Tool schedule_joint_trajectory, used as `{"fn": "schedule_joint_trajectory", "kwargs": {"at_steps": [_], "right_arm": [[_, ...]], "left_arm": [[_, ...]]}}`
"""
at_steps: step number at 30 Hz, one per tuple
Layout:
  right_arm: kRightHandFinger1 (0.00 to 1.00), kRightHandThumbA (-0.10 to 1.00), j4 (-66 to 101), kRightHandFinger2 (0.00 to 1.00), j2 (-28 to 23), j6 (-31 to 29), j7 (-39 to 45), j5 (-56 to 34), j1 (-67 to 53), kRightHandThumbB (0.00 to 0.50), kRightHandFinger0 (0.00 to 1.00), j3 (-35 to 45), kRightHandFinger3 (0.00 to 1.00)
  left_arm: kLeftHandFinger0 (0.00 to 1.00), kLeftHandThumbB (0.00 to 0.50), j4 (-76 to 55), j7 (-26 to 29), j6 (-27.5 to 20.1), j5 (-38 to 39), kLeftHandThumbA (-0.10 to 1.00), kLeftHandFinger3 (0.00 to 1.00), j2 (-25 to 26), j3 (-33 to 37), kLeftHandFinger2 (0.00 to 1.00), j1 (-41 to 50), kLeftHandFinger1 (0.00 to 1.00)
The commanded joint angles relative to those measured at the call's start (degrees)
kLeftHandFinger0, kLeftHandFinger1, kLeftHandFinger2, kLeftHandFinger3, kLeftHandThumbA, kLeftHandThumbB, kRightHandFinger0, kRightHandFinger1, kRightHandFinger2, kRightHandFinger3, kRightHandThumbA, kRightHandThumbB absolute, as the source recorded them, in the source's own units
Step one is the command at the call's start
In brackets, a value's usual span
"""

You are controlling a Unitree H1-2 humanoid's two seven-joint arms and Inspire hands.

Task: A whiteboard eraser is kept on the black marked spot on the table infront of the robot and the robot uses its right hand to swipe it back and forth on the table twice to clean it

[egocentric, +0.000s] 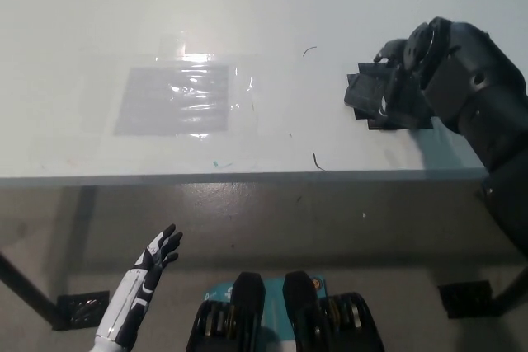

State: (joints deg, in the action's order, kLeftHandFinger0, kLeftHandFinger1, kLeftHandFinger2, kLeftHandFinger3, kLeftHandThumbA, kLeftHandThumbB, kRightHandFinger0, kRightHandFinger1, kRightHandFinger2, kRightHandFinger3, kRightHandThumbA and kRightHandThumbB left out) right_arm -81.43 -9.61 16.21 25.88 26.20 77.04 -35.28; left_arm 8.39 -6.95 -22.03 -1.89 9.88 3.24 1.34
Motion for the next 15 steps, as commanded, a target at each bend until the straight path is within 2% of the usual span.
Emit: {"fn": "schedule_joint_trajectory", "kwargs": {"at_steps": [1,4,5,6,7,8,10,11,12,13,14,15], "right_arm": [[1.00,1.00,0.03,1.00,-1.26,-0.94,1.25,-0.39,1.99,0.277,1.00,1.81,1.00],[1.00,1.00,-0.14,1.00,-1.44,-4.67,3.06,0.71,0.65,0.219,1.00,0.91,1.00],[1.00,1.00,-0.14,1.00,-1.57,-5.55,3.85,-0.14,0.21,0.154,1.00,1.73,1.00],[1.00,1.00,-0.17,1.00,-1.52,-5.77,3.54,0.18,-0.19,0.175,1.00,1.52,1.00],[1.00,1.00,-0.38,1.00,-1.23,-5.13,1.92,2.70,-0.50,0.233,1.00,-0.74,1.00],[1.00,1.00,-0.52,1.00,-1.09,-4.76,1.12,3.91,-0.71,0.268,1.00,-1.79,1.00],[1.00,1.00,-0.63,1.00,-1.10,-4.45,0.83,3.41,-0.93,0.251,1.00,-1.51,1.00],[1.00,1.00,-0.53,1.00,-1.12,-3.78,-1.14,3.29,-1.15,0.276,1.00,-1.34,1.00],[1.00,1.00,-0.11,1.00,-1.13,-2.58,-8.19,2.39,-1.77,0.382,1.00,0.26,1.00],[1.00,0.99,0.01,1.00,-1.16,-2.65,-10.20,2.34,-1.95,0.392,1.00,0.56,1.00],[1.00,0.94,0.56,1.00,-1.43,-4.35,-16.13,2.55,-2.49,0.387,1.00,0.98,1.00],[1.00,0.93,0.95,1.00,-1.57,-5.62,-21.08,2.51,-2.76,0.350,1.00,1.56,1.00]], "left_arm": [[1.00,0.458,-1.66,-0.63,-2.05,-0.65,1.00,1.00,1.22,0.04,1.00,0.08,1.00],[1.00,0.454,-1.75,-0.77,-2.31,-0.56,1.00,1.00,1.18,0.08,1.00,0.28,1.00],[1.00,0.452,-1.80,-0.85,-2.45,-0.43,1.00,1.00,1.20,0.10,1.00,0.36,1.00],[1.00,0.446,-1.77,-0.98,-2.65,-0.21,1.00,1.00,1.22,0.12,1.00,0.43,1.00],[1.00,0.450,-1.74,-0.92,-2.66,-0.32,1.00,1.00,1.22,0.11,1.00,0.44,1.00],[1.00,0.447,-1.60,-0.91,-2.76,-0.40,1.00,1.00,1.27,0.10,1.00,0.41,1.00],[1.00,0.448,-1.40,-1.00,-2.83,-0.25,1.00,1.00,1.35,0.08,1.00,0.31,1.00],[1.00,0.453,-1.42,-1.07,-2.66,-0.22,1.00,1.00,1.39,0.10,1.00,0.28,1.00],[1.00,0.448,-1.48,-0.85,-2.81,-0.94,1.00,1.00,1.48,0.13,1.00,0.15,1.00],[1.00,0.449,-1.47,-0.83,-2.82,-1.05,1.00,1.00,1.50,0.14,1.00,0.11,1.00],[1.00,0.449,-1.77,-0.87,-2.41,-1.16,1.00,1.00,1.51,0.21,1.00,0.08,1.00],[1.00,0.449,-1.97,-0.90,-2.21,-1.21,1.00,1.00,1.50,0.25,1.00,0.06,1.00]]}}
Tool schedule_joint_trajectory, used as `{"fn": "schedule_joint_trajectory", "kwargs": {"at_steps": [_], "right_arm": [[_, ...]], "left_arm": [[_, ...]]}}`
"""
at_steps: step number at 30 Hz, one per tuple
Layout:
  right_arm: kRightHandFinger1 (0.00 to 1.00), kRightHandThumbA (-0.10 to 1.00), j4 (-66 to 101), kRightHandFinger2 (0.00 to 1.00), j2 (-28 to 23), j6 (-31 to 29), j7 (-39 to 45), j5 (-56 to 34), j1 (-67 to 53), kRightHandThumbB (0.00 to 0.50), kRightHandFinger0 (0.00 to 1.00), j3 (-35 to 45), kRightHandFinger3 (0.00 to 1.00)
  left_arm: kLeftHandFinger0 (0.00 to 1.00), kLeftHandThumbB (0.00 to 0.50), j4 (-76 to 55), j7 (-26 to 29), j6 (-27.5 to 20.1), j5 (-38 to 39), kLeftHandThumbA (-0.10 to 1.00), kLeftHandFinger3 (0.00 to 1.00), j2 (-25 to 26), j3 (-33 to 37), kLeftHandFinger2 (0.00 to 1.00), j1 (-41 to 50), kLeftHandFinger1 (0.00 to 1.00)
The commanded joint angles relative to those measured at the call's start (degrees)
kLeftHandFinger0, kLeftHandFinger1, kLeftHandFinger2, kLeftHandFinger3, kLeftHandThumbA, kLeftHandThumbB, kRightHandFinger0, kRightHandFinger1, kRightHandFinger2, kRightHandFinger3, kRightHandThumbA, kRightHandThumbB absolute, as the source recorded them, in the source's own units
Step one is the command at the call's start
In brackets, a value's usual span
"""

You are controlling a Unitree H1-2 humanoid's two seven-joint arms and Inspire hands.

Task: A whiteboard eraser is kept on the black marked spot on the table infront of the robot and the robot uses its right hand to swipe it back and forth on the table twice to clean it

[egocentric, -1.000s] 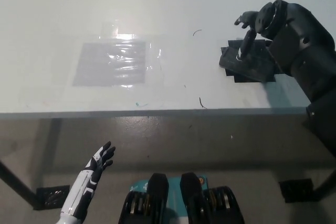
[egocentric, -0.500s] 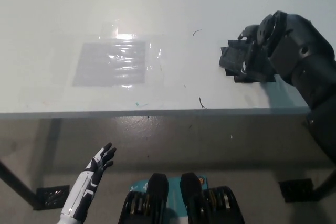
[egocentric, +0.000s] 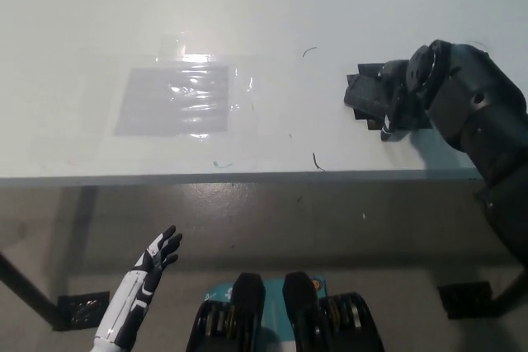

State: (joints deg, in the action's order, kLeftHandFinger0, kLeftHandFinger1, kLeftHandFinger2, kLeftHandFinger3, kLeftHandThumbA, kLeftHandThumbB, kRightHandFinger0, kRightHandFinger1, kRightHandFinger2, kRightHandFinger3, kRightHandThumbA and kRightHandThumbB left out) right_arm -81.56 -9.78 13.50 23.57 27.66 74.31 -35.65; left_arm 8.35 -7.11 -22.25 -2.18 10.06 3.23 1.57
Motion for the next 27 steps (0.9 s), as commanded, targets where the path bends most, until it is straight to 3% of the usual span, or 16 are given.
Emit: {"fn": "schedule_joint_trajectory", "kwargs": {"at_steps": [1,2,3,4,5,6,7,9,10,12,14,20,21,23,25,27], "right_arm": [[1.00,0.92,1.23,1.00,-1.41,-3.38,-20.75,1.22,-0.04,0.319,1.00,1.97,1.00],[1.00,0.91,1.34,1.00,-1.40,-3.84,-22.64,1.44,-0.02,0.311,1.00,1.93,1.00],[0.96,0.88,1.55,0.94,-1.49,-4.99,-25.04,1.81,-0.09,0.284,0.90,1.77,1.00],[0.70,0.84,1.83,0.68,-1.65,-6.80,-27.95,1.73,-0.36,0.252,0.68,2.08,0.84],[0.27,0.79,2.01,0.32,-1.76,-7.96,-29.74,1.27,-0.58,0.241,0.30,2.66,0.51],[0.01,0.76,2.20,0.11,-1.86,-8.78,-31.05,0.82,-0.63,0.238,0.01,3.22,0.31],[0.00,0.75,2.29,0.07,-1.90,-9.02,-31.59,0.72,-0.58,0.252,0.00,3.38,0.25],[0.06,0.74,2.24,0.15,-1.93,-8.97,-32.13,0.68,-0.38,0.267,0.00,3.48,0.30],[0.14,0.76,2.15,0.23,-1.93,-8.67,-32.07,0.92,-0.25,0.278,0.09,3.26,0.38],[0.06,0.77,1.95,0.14,-1.86,-7.90,-31.55,1.24,0.03,0.289,0.01,2.95,0.31],[0.00,0.77,1.84,0.09,-1.93,-7.81,-31.58,1.27,0.21,0.302,0.00,2.99,0.26],[0.00,0.74,1.62,0.06,-2.85,-9.16,-32.46,1.49,0.07,0.297,0.00,3.08,0.21],[0.03,0.74,1.42,0.08,-2.92,-9.04,-32.40,1.65,0.12,0.299,0.03,2.92,0.22],[0.13,0.74,1.18,0.19,-3.04,-8.82,-32.36,1.74,0.16,0.303,0.13,2.85,0.35],[0.06,0.74,1.01,0.14,-3.14,-8.53,-32.01,1.78,0.20,0.299,0.05,2.84,0.33],[0.00,0.75,0.85,0.06,-3.27,-8.60,-31.40,1.75,0.17,0.300,0.00,2.87,0.21]], "left_arm": [[1.00,0.448,-1.94,-0.79,-2.01,-0.85,1.00,1.00,1.33,0.26,1.00,-0.21,1.00],[1.00,0.448,-1.94,-0.83,-2.05,-0.79,1.00,1.00,1.36,0.25,1.00,-0.25,1.00],[1.00,0.443,-1.81,-0.86,-2.25,-0.73,1.00,1.00,1.38,0.23,1.00,-0.30,1.00],[1.00,0.443,-1.73,-0.86,-2.31,-0.70,1.00,1.00,1.38,0.21,1.00,-0.30,1.00],[1.00,0.444,-1.73,-0.85,-2.30,-0.73,1.00,1.00,1.37,0.21,1.00,-0.25,1.00],[1.00,0.454,-1.73,-0.85,-2.34,-0.67,1.00,1.00,1.33,0.20,1.00,-0.21,1.00],[1.00,0.453,-1.74,-0.94,-2.36,-0.58,1.00,1.00,1.35,0.22,1.00,-0.21,1.00],[1.00,0.448,-1.76,-1.18,-2.34,-0.54,1.00,1.00,1.53,0.32,1.00,-0.29,1.00],[1.00,0.443,-1.80,-1.27,-2.25,-0.47,1.00,1.00,1.53,0.35,1.00,-0.26,1.00],[1.00,0.440,-1.81,-1.36,-2.10,-0.44,1.00,1.00,1.59,0.37,1.00,-0.20,1.00],[1.00,0.439,-1.78,-1.49,-2.04,-0.40,1.00,1.00,1.73,0.37,1.00,-0.34,1.00],[1.00,0.430,-2.25,-1.64,-1.14,-0.26,1.00,1.00,1.87,0.28,1.00,-0.63,1.00],[1.00,0.426,-2.24,-1.70,-1.20,-0.05,1.00,1.00,1.85,0.26,1.00,-0.63,1.00],[1.00,0.415,-1.94,-1.71,-1.54,0.05,1.00,1.00,1.85,0.26,1.00,-0.72,1.00],[1.00,0.409,-1.93,-1.75,-1.80,-0.03,1.00,1.00,1.92,0.32,1.00,-0.72,1.00],[1.00,0.411,-1.95,-1.82,-1.60,0.09,1.00,1.00,1.96,0.38,1.00,-0.72,1.00]]}}
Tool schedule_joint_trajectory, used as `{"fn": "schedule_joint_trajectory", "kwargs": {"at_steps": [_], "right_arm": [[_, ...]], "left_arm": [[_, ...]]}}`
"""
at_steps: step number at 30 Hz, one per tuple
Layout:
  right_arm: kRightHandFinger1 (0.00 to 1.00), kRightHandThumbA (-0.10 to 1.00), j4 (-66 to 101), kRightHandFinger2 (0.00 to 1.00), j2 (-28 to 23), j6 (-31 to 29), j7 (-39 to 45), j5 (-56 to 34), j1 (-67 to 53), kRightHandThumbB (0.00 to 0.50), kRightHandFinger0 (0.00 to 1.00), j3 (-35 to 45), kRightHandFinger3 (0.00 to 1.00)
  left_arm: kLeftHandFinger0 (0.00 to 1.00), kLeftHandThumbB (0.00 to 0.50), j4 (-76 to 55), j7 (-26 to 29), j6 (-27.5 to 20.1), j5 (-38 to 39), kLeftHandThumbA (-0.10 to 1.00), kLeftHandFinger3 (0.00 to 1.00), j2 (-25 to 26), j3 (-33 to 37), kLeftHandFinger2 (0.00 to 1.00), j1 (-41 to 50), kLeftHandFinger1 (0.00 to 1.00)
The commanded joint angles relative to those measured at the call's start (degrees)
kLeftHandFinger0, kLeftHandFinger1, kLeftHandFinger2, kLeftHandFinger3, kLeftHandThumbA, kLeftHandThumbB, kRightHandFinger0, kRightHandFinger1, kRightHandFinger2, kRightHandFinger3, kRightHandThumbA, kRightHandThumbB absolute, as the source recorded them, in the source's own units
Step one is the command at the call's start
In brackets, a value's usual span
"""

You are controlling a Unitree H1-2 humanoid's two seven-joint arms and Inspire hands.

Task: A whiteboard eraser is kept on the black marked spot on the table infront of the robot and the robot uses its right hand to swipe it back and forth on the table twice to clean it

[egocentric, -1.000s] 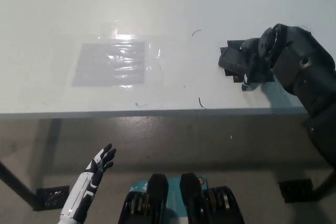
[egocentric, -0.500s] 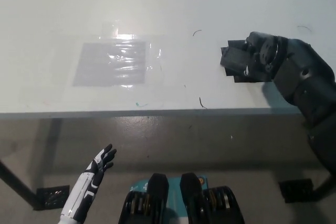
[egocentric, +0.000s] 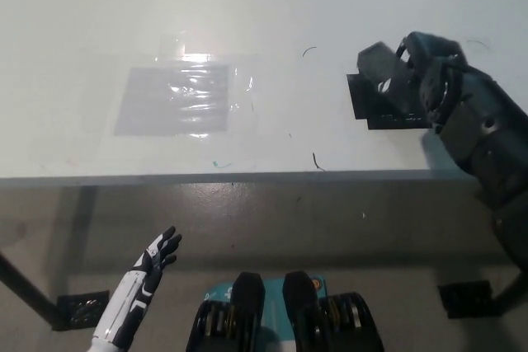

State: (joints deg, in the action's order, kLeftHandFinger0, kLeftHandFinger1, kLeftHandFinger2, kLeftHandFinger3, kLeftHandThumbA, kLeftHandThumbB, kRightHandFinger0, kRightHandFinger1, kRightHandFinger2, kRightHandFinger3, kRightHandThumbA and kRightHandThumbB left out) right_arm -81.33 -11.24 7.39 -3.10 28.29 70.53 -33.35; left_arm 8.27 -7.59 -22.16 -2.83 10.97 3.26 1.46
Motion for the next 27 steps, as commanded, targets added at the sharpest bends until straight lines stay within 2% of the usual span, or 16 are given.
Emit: {"fn": "schedule_joint_trajectory", "kwargs": {"at_steps": [1,3,6,7,8,9,10,12,14,15,17,18,20,21,23,27], "right_arm": [[0.01,0.76,0.62,0.07,-1.83,-2.75,-4.54,1.18,3.58,0.307,0.00,0.50,0.21],[0.00,0.78,0.67,0.06,-1.72,-3.05,-4.77,1.67,2.75,0.302,0.00,0.03,0.21],[0.00,0.80,0.42,0.02,-1.00,-3.02,-4.62,1.94,1.57,0.316,0.00,-0.18,0.28],[0.14,0.82,0.38,0.18,-0.64,-2.62,-4.51,2.03,1.11,0.326,0.11,-0.24,0.41],[0.13,0.81,0.39,0.16,-0.50,-2.68,-4.55,2.00,0.77,0.321,0.12,-0.21,0.38],[0.15,0.80,0.40,0.20,-0.20,-2.87,-4.55,1.87,0.00,0.319,0.15,-0.05,0.43],[0.22,0.80,0.36,0.27,0.03,-2.99,-4.58,1.92,-0.48,0.322,0.23,-0.08,0.47],[0.23,0.78,0.38,0.29,0.53,-3.24,-4.21,2.00,-1.25,0.300,0.24,-0.16,0.44],[0.26,0.79,0.50,0.33,1.04,-3.33,-4.04,1.94,-2.13,0.306,0.26,-0.10,0.50],[0.20,0.79,0.52,0.28,1.29,-3.61,-4.20,2.05,-2.60,0.311,0.20,-0.22,0.45],[0.20,0.81,0.47,0.27,1.55,-3.55,-4.27,2.15,-2.91,0.314,0.18,-0.34,0.46],[0.17,0.81,0.45,0.26,1.84,-3.23,-4.31,2.25,-3.08,0.310,0.16,-0.45,0.56],[0.17,0.81,0.38,0.26,2.33,-2.90,-4.44,2.39,-3.32,0.304,0.15,-0.61,0.57],[0.10,0.82,0.35,0.21,2.56,-2.80,-4.45,2.53,-3.36,0.301,0.06,-0.80,0.50],[0.02,0.82,0.30,0.15,2.84,-2.67,-4.38,2.59,-3.37,0.304,0.00,-0.84,0.46],[0.02,0.81,0.41,0.16,3.71,-2.04,-4.50,2.59,-3.27,0.301,0.00,-0.70,0.50]], "left_arm": [[1.00,0.416,-1.99,-1.47,-1.49,0.91,1.00,1.00,1.06,0.40,1.00,-0.20,1.00],[1.00,0.409,-1.87,-1.58,-1.46,0.98,1.00,1.00,1.03,0.44,1.00,0.29,1.00],[1.00,0.398,-1.76,-1.79,-1.51,1.18,1.00,1.00,1.00,0.45,1.00,1.09,1.00],[1.00,0.401,-1.73,-1.83,-1.52,1.15,1.00,1.00,0.91,0.47,1.00,1.32,1.00],[1.00,0.401,-1.68,-1.82,-1.63,1.05,1.00,1.00,0.85,0.52,1.00,1.41,1.00],[1.00,0.402,-1.55,-1.83,-1.71,0.82,1.00,1.00,0.74,0.59,1.00,1.50,1.00],[1.00,0.402,-1.31,-1.88,-1.78,0.78,1.00,1.00,0.71,0.63,1.00,1.48,1.00],[1.00,0.401,-1.13,-2.08,-1.85,1.20,1.00,1.00,0.65,0.65,1.00,1.67,1.00],[1.00,0.404,-1.00,-2.09,-1.93,1.19,1.00,1.00,0.56,0.73,1.00,2.12,1.00],[1.00,0.401,-1.16,-2.09,-1.83,1.12,1.00,1.00,0.52,0.79,1.00,2.30,1.00],[1.00,0.401,-1.29,-2.20,-1.83,1.14,1.00,1.00,0.54,0.81,1.00,2.44,1.00],[1.00,0.393,-1.31,-2.28,-1.90,1.07,1.00,1.00,0.59,0.85,1.00,2.43,1.00],[1.00,0.400,-1.24,-2.37,-1.78,1.06,1.00,1.00,0.62,0.86,1.00,2.29,1.00],[1.00,0.401,-1.23,-2.46,-1.71,1.13,1.00,1.00,0.64,0.83,1.00,2.24,1.00],[1.00,0.393,-1.14,-2.42,-2.06,0.87,1.00,1.00,0.66,0.80,1.00,2.21,1.00],[1.00,0.395,-1.07,-2.60,-2.16,1.16,1.00,1.00,0.86,0.65,1.00,2.44,1.00]]}}
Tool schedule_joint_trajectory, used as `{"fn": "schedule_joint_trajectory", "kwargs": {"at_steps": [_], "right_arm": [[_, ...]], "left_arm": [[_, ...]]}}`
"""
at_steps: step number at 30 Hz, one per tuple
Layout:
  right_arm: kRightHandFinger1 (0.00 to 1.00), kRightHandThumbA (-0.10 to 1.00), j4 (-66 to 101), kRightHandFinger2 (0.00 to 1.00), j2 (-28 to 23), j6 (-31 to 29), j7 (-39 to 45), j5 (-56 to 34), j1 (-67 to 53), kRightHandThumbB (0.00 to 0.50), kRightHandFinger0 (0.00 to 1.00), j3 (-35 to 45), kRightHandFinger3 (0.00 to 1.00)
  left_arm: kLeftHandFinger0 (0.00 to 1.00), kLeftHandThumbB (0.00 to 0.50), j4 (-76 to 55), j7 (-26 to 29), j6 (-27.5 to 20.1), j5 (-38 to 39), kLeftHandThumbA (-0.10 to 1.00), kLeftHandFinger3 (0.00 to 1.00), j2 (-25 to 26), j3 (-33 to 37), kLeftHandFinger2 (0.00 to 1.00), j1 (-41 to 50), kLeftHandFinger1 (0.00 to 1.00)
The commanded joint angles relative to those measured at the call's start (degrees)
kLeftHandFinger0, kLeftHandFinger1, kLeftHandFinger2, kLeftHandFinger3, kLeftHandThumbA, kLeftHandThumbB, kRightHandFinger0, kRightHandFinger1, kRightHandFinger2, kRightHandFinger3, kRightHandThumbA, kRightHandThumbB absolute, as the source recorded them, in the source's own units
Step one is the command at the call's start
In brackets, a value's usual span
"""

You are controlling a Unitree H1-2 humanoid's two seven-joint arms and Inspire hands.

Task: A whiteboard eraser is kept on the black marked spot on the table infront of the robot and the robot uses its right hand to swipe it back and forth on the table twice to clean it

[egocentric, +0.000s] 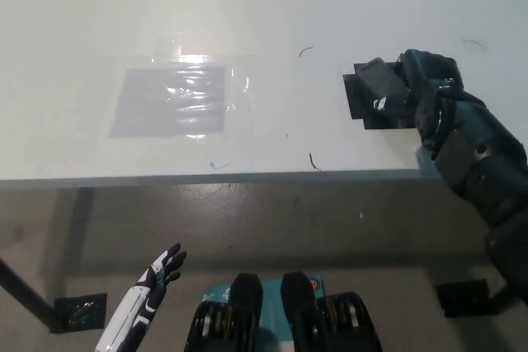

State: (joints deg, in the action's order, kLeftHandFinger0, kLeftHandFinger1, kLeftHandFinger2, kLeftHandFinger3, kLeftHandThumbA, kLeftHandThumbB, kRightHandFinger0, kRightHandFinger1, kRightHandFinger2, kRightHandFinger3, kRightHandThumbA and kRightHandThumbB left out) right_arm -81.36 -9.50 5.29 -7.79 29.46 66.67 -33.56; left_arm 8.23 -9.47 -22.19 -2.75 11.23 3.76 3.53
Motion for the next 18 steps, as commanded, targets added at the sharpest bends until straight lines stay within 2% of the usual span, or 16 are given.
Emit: {"fn": "schedule_joint_trajectory", "kwargs": {"at_steps": [1,2,4,5,6,7,8,9,11,12,13,14,15,18], "right_arm": [[0.29,0.78,0.56,0.37,2.28,0.18,0.17,1.35,0.90,0.299,0.27,-0.37,0.65],[0.28,0.78,0.75,0.34,2.96,-0.15,0.35,1.12,1.66,0.298,0.29,-0.11,0.66],[0.23,0.78,0.97,0.32,3.59,-0.26,0.68,1.14,2.36,0.299,0.22,-0.08,0.66],[0.04,0.77,1.31,0.17,4.93,-0.53,0.55,1.01,3.43,0.294,0.04,0.10,0.55],[0.01,0.76,1.51,0.12,5.50,-0.90,0.18,0.87,3.76,0.294,0.01,0.31,0.51],[0.00,0.76,1.55,0.06,6.22,-1.00,0.26,0.72,4.22,0.301,0.00,0.50,0.38],[0.00,0.79,1.66,0.04,7.39,-1.64,-0.23,1.15,4.90,0.313,0.00,0.15,0.33],[0.02,0.81,1.71,0.04,8.20,-1.95,-0.45,1.36,5.40,0.323,0.00,-0.01,0.26],[0.07,0.84,1.94,0.09,10.47,-1.65,0.11,1.67,6.98,0.318,0.00,-0.30,0.21],[0.07,0.82,2.12,0.11,12.05,-1.08,0.65,1.47,7.98,0.319,0.00,-0.08,0.23],[0.12,0.82,2.12,0.16,13.32,-0.43,0.93,1.44,8.67,0.324,0.02,-0.03,0.37],[0.13,0.81,2.10,0.18,14.16,-0.21,1.02,1.54,9.07,0.325,0.03,-0.06,0.41],[0.13,0.77,2.40,0.19,15.67,-0.22,0.90,1.26,9.44,0.325,0.01,0.30,0.35],[0.12,0.77,2.14,0.20,16.87,-0.97,0.49,1.71,9.55,0.328,0.00,-0.03,0.33]], "left_arm": [[1.00,0.393,-0.98,-0.84,-2.06,1.22,1.00,1.00,0.63,0.18,1.00,0.36,1.00],[1.00,0.383,-0.90,-0.79,-2.16,0.87,1.00,1.00,0.75,0.19,1.00,0.31,1.00],[1.00,0.374,-1.00,-0.87,-2.03,0.86,1.00,1.00,0.79,0.21,1.00,0.38,1.00],[1.00,0.380,-0.96,-1.05,-1.97,1.08,1.00,1.00,0.75,0.28,1.00,0.41,1.00],[1.00,0.383,-0.86,-1.00,-2.08,0.98,1.00,1.00,0.61,0.35,1.00,0.46,1.00],[1.00,0.397,-0.54,-0.96,-2.48,0.73,1.00,1.00,0.46,0.48,1.00,0.46,1.00],[1.00,0.407,-0.54,-0.83,-2.56,0.38,1.00,1.00,0.36,0.54,1.00,0.52,1.00],[1.00,0.409,-0.58,-0.78,-2.50,0.32,1.00,1.00,0.29,0.55,1.00,0.52,1.00],[1.00,0.416,-0.52,-0.87,-2.42,0.83,1.00,1.00,0.18,0.49,1.00,0.29,1.00],[1.00,0.422,-0.55,-0.96,-2.33,1.03,1.00,1.00,0.22,0.47,1.00,0.15,1.00],[1.00,0.433,-0.74,-0.97,-1.97,1.09,1.00,1.00,0.21,0.43,1.00,0.14,1.00],[1.00,0.435,-0.91,-0.97,-1.66,1.07,1.00,1.00,0.15,0.45,1.00,0.14,1.00],[1.00,0.445,-1.19,-0.89,-1.55,0.60,1.00,1.00,0.34,0.45,1.00,0.13,1.00],[1.00,0.445,-1.16,-1.05,-1.72,0.88,1.00,1.00,0.53,0.38,1.00,-0.11,1.00]]}}
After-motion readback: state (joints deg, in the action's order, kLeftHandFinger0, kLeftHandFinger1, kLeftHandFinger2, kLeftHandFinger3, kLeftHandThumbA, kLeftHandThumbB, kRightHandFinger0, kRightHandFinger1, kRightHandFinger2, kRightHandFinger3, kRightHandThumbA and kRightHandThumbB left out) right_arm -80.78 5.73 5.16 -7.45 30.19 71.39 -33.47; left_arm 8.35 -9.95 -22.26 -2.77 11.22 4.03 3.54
